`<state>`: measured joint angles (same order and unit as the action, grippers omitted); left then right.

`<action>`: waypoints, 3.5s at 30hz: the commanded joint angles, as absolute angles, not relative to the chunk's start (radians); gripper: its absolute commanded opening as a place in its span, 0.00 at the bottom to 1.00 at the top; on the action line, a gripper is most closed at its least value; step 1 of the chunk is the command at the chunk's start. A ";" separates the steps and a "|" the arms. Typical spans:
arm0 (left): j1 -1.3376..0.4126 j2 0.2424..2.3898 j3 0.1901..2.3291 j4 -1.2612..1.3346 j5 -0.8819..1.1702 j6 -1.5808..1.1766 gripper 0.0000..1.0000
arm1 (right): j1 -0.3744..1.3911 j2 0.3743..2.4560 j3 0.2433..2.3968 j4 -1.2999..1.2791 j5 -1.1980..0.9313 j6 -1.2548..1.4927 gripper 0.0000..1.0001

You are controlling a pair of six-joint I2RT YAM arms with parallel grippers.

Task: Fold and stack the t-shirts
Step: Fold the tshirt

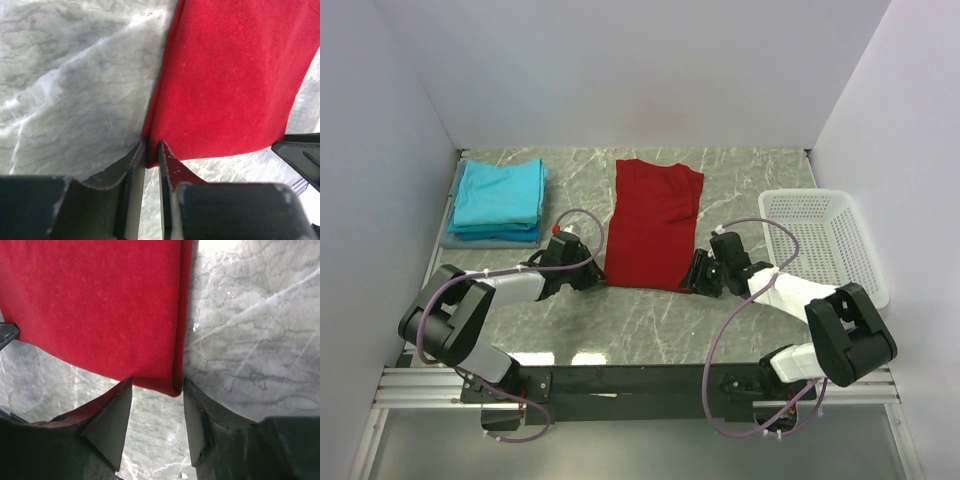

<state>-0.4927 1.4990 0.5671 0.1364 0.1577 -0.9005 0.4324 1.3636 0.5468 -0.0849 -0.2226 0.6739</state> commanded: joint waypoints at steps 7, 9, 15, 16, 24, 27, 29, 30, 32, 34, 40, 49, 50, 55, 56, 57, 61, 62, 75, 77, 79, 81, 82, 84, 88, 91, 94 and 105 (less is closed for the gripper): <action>-0.497 1.562 0.595 0.152 0.163 -0.882 0.01 | 0.439 1.427 0.526 -0.031 -0.224 0.683 0.37; -0.499 1.566 0.598 0.146 0.160 -0.877 0.01 | 0.440 1.428 0.525 -0.029 -0.213 0.681 0.25; -0.500 1.556 0.589 0.149 0.201 -0.865 0.01 | 0.445 1.416 0.508 -0.061 -0.233 0.669 0.07; -0.502 1.548 0.571 0.149 0.199 -0.868 0.01 | 0.449 1.396 0.497 -0.069 -0.235 0.669 0.04; -0.583 1.329 0.382 0.094 0.164 -0.952 0.01 | 0.515 1.231 0.347 -0.136 -0.276 0.710 0.00; -0.620 1.165 0.289 -0.003 0.098 -1.017 0.01 | 0.570 1.108 0.289 -0.187 -0.288 0.750 0.00; -0.641 1.071 0.224 -0.075 0.068 -1.069 0.01 | 0.618 1.039 0.267 -0.251 -0.299 0.777 0.00; -0.659 0.975 0.210 -0.106 0.066 -1.084 0.01 | 0.633 0.967 0.253 -0.280 -0.304 0.790 0.00; -0.686 0.816 0.198 -0.216 0.063 -1.129 0.01 | 0.675 0.886 0.242 -0.342 -0.317 0.843 0.00; -0.739 0.709 0.204 -0.329 0.037 -1.187 0.01 | 0.721 0.775 0.235 -0.373 -0.348 0.877 0.00; -0.772 0.494 0.265 -0.416 0.003 -1.194 0.01 | 0.733 0.653 0.291 -0.477 -0.310 0.881 0.00; -0.772 0.699 0.480 -0.268 -0.118 -1.036 0.01 | 0.678 0.762 0.501 -0.503 -0.152 0.773 0.00; -0.773 0.739 0.500 -0.271 -0.142 -1.032 0.01 | 0.667 0.764 0.530 -0.499 -0.125 0.766 0.00; -0.772 0.828 0.597 -0.197 -0.253 -0.979 0.01 | 0.540 0.791 0.618 -0.453 -0.149 0.674 0.00; -0.769 0.854 0.612 -0.189 -0.268 -0.968 0.01 | 0.504 0.814 0.646 -0.448 -0.161 0.658 0.00; -0.765 0.868 0.645 -0.183 -0.281 -0.948 0.01 | 0.485 0.827 0.658 -0.442 -0.193 0.644 0.00; -0.727 0.954 0.733 -0.169 -0.285 -0.888 0.00 | 0.428 0.891 0.707 -0.397 -0.251 0.594 0.00; -0.703 0.991 0.748 -0.158 -0.263 -0.878 0.00 | 0.416 0.920 0.731 -0.396 -0.256 0.586 0.00; -0.535 1.216 0.952 -0.065 -0.092 -0.769 0.00 | 0.279 1.086 0.876 -0.380 -0.368 0.531 0.00; -0.516 1.244 0.971 -0.061 -0.071 -0.765 0.01 | 0.267 1.104 0.897 -0.393 -0.376 0.520 0.00; -0.503 1.285 0.995 -0.049 -0.039 -0.759 0.00 | 0.256 1.120 0.911 -0.405 -0.380 0.509 0.00; -0.483 1.310 1.018 -0.040 -0.017 -0.756 0.00 | 0.238 1.143 0.923 -0.400 -0.397 0.506 0.00; -0.479 1.337 1.026 -0.034 -0.008 -0.758 0.00 | 0.233 1.150 0.933 -0.396 -0.406 0.505 0.00; -0.459 1.362 1.054 -0.029 0.020 -0.758 0.00 | 0.218 1.186 0.949 -0.393 -0.423 0.500 0.00; -0.433 1.437 1.094 -0.015 0.060 -0.753 0.00 | 0.199 1.232 0.991 -0.376 -0.442 0.499 0.00; -0.413 1.494 1.132 -0.012 0.098 -0.746 0.00 | 0.183 1.265 1.009 -0.365 -0.443 0.500 0.00; -0.399 1.546 1.163 -0.008 0.133 -0.741 0.00 | 0.176 1.307 1.023 -0.351 -0.463 0.503 0.00; -0.344 1.745 1.310 0.021 0.204 -0.747 0.00 | 0.140 1.529 1.143 -0.311 -0.440 0.512 0.00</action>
<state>-0.3714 1.7138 1.2343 -0.0422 0.1822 -0.7685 0.1555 1.4830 1.0744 -0.3504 -0.4641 0.5259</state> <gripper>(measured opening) 0.015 0.022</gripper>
